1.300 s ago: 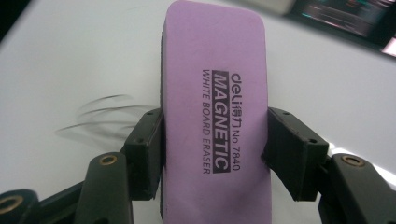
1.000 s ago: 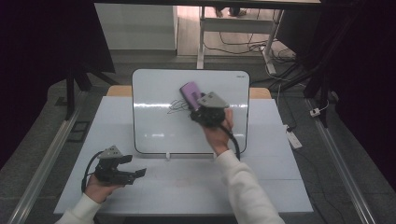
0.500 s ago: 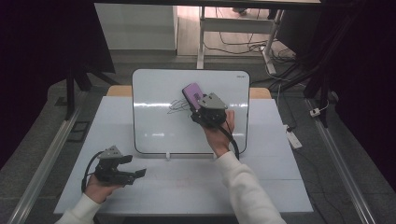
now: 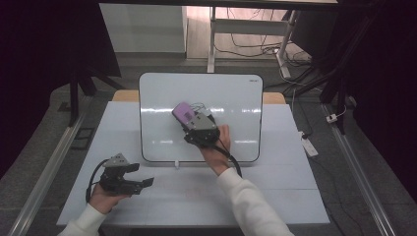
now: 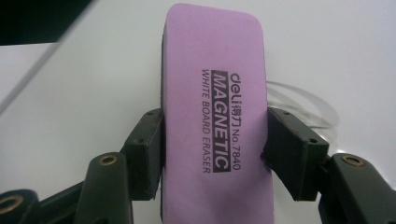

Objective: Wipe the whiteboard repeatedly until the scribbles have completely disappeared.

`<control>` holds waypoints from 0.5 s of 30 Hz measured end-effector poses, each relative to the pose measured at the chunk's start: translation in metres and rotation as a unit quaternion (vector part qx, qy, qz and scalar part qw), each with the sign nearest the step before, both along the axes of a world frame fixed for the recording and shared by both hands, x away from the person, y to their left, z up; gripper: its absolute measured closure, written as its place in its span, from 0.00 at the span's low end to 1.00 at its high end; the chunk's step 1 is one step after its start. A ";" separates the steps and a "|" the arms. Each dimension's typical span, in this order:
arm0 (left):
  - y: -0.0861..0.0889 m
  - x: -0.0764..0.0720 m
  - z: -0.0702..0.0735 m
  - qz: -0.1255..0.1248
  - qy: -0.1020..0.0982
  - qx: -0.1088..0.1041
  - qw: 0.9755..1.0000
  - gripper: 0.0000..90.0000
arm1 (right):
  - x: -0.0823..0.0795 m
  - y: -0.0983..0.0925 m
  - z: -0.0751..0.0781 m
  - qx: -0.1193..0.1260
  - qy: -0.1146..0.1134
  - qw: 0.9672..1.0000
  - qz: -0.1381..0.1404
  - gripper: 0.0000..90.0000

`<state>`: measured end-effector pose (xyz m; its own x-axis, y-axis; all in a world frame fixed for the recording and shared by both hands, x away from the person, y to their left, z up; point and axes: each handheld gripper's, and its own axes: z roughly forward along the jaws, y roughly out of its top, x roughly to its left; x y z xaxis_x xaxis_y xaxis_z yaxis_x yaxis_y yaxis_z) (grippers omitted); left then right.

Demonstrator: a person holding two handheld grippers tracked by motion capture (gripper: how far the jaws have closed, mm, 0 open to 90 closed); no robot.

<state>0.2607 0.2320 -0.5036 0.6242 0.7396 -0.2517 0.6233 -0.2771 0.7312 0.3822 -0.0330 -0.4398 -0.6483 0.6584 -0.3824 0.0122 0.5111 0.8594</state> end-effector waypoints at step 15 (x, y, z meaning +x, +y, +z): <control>0.004 0.000 0.000 0.004 0.000 -0.004 1.000 0.17 | 0.039 -0.028 0.042 0.062 -0.021 0.997 -0.042 0.44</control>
<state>0.2607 0.2357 -0.5039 0.6184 0.7424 -0.2577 0.6252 -0.2661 0.7337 0.4207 -0.0606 -0.3973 -0.5738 0.7542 -0.3193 0.0138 0.3987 0.9170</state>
